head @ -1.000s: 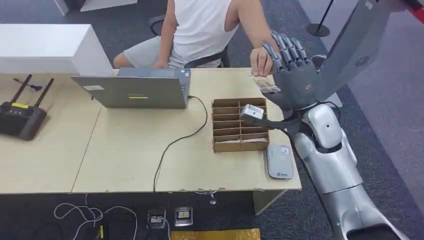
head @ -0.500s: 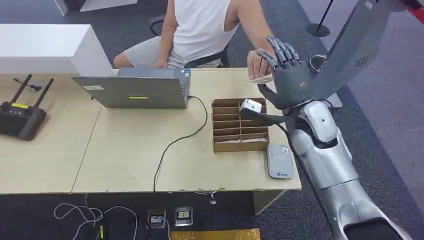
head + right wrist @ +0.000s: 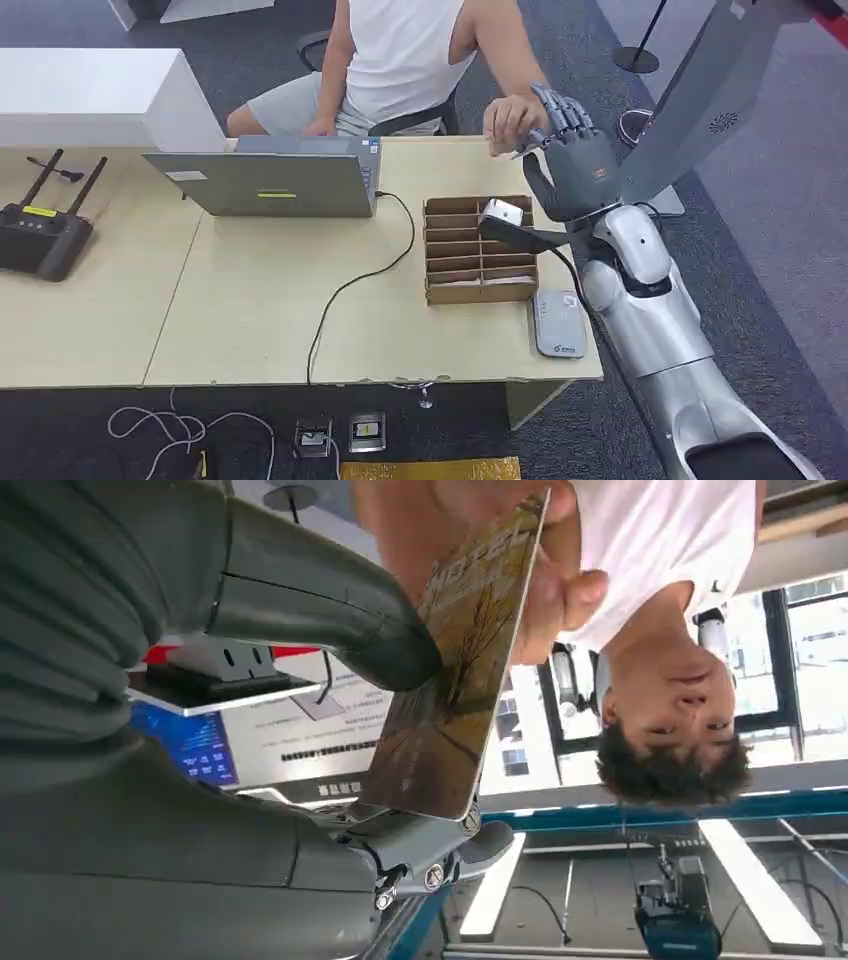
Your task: Pass the card to the sensor for recognition and then transmit it.
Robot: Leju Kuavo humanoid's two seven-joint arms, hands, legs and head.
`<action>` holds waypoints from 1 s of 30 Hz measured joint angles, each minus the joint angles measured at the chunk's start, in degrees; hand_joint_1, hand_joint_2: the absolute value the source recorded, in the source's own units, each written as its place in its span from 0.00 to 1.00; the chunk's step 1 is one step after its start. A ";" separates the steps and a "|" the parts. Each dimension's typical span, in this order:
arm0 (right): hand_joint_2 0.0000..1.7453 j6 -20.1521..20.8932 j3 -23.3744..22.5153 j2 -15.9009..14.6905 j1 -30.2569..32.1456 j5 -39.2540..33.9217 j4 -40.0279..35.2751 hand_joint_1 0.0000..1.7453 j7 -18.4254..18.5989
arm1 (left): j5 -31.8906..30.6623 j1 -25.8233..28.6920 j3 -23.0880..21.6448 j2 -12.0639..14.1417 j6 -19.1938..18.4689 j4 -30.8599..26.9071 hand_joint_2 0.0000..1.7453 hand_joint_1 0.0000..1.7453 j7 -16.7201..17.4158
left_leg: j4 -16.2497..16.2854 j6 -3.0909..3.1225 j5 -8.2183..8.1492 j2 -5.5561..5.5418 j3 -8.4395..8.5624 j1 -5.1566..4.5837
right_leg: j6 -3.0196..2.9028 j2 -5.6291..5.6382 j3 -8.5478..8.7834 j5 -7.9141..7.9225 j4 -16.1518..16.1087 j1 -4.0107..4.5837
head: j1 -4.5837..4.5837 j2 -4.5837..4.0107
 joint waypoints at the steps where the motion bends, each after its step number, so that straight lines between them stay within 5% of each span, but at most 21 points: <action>1: 1.00 -0.02 0.00 0.00 0.00 -0.04 0.15 1.00 -0.02 | -0.04 0.00 0.00 0.00 -0.04 0.00 1.00 0.00 -0.02 | 0.00 0.00 0.00 0.00 0.00 0.00 | 0.00 0.00 0.00 0.00 0.00 0.00 | 0.00 0.00; 16: 1.00 1.09 -1.07 -0.94 1.08 -4.31 2.27 1.00 1.12 | 1.20 0.43 -0.07 0.13 0.20 0.00 1.00 0.00 0.00 | 0.01 0.00 0.00 0.08 0.00 0.00 | 0.00 0.03 -0.07 0.00 -0.02 0.00 | 0.00 0.00; 30: 1.00 -1.64 -11.95 -10.03 8.39 -11.43 7.01 1.00 2.82 | 2.69 2.73 -0.04 0.31 1.27 0.04 1.00 0.00 -0.50 | 0.02 0.01 -0.08 0.16 -0.04 -0.03 | 0.01 0.07 -0.12 0.00 -0.11 -0.02 | 0.00 0.00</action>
